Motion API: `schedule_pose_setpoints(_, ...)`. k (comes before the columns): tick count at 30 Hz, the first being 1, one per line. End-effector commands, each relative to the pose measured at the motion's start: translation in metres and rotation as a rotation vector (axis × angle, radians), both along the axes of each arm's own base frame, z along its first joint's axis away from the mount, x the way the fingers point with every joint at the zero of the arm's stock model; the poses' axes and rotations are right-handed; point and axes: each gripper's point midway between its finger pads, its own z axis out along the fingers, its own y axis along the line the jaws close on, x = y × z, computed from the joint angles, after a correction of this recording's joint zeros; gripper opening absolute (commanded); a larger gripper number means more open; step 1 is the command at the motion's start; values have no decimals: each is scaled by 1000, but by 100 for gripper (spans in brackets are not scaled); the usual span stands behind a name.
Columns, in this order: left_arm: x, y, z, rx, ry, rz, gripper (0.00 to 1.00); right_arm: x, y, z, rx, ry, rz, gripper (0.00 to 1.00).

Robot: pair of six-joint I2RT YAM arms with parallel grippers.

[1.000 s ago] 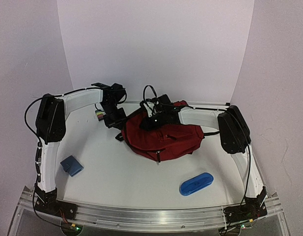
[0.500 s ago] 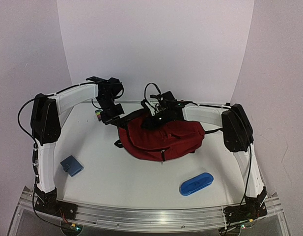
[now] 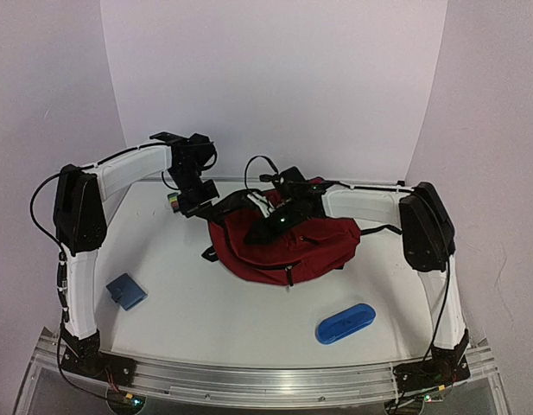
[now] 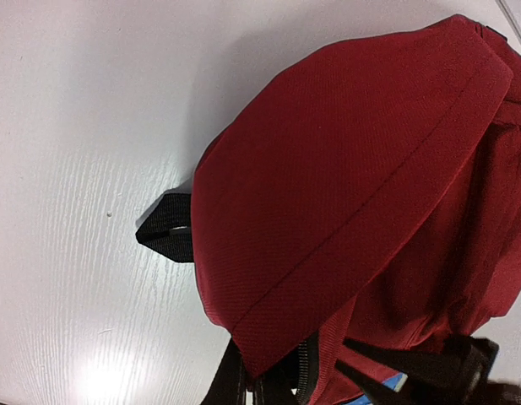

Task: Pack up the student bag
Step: Adjust the student bag at the center of the board.

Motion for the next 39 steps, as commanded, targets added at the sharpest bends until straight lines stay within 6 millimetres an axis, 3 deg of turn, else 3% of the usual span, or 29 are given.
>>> schedule_pose_setpoints(1, -11, 5, 35, -32, -23, 5, 0, 54, -18, -54, -168, -63, -212, 11)
schedule_pose_setpoints(4, -18, 10, 39, -25, -19, 11, 0, 92, -38, -59, -202, -70, -402, 10)
schedule_pose_setpoints(6, -20, 14, 40, -20, -23, 21, 0, 104, -45, -50, -199, -91, -449, 11)
schedule_pose_setpoints(10, -18, 17, 33, -9, -27, 28, 0, 82, -27, -25, -91, -17, -336, 23)
schedule_pose_setpoints(12, -8, 20, 26, -2, -39, 42, 0, 65, -17, -4, -20, 24, -265, 32)
schedule_pose_setpoints(15, 13, 24, 21, -22, -67, 66, 0, 58, -12, 25, 37, 20, -228, 44)
schedule_pose_setpoints(19, 31, 18, 29, -28, -111, 17, 0, 63, -24, 54, 54, -41, -236, 61)
schedule_pose_setpoints(24, 37, 34, 38, -7, -134, 22, 0, 53, -45, 90, 152, 18, -174, 62)
schedule_pose_setpoints(26, 41, 45, 42, -7, -143, 36, 2, 49, -58, 106, 207, 81, -158, 66)
schedule_pose_setpoints(28, 42, 44, 51, -21, -170, 7, 18, 48, -78, 120, 241, 117, -162, 70)
schedule_pose_setpoints(29, 40, 41, 58, -30, -192, -16, 33, 51, -95, 126, 252, 122, -176, 73)
schedule_pose_setpoints(31, 30, 29, 69, -32, -254, -77, 48, 51, -122, 133, 252, 115, -200, 75)
schedule_pose_setpoints(35, -12, -9, 93, -35, -405, -201, 67, 40, -184, 119, 172, 93, -239, 75)
schedule_pose_setpoints(39, -62, -61, 78, -101, -415, -318, 68, 20, -229, 83, 27, 84, -267, 74)
